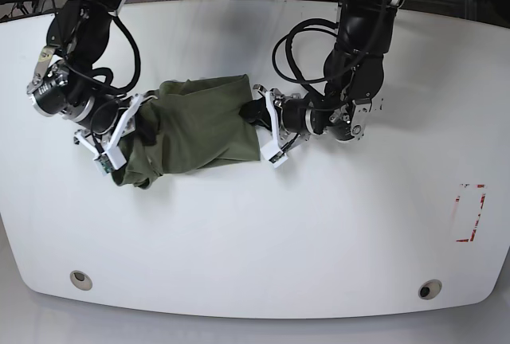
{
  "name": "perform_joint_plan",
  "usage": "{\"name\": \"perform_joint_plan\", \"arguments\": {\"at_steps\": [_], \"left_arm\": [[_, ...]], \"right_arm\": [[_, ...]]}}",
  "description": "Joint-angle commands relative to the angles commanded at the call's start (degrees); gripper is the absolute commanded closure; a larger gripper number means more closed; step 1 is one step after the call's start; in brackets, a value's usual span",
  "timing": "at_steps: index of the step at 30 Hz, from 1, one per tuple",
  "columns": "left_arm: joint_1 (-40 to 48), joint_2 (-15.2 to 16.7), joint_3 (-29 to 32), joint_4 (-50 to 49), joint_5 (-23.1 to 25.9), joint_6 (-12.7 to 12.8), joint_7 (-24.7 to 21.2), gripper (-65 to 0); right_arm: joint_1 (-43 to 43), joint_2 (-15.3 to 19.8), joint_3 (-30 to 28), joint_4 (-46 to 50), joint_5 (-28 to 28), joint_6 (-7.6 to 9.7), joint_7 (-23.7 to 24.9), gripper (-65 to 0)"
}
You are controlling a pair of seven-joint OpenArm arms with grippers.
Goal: Fold the T-shirt properly
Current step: 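Push both held ends toward each other, bunching the shirt together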
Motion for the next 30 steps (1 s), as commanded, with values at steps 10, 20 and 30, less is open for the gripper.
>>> {"name": "perform_joint_plan", "arguments": {"at_steps": [10,20,30], "left_arm": [[0.00,0.00,0.00,0.09,-0.09,0.70,-0.09,-4.3],[0.26,-0.26,-0.09,0.09,-0.09,0.70,-0.09,-4.3],[0.26,-0.35,-0.09,0.09,0.18,0.70,-0.09,-4.3]], "right_arm": [[0.18,-4.31,-4.04,-0.09,-0.09,-0.09,0.44,0.0],[1.05,-9.32,-6.33,-0.26,-0.18,-0.09,0.44,0.0],[2.55,-12.40,-13.63,-2.99,-7.03,-0.09,3.34,-0.5]]}}
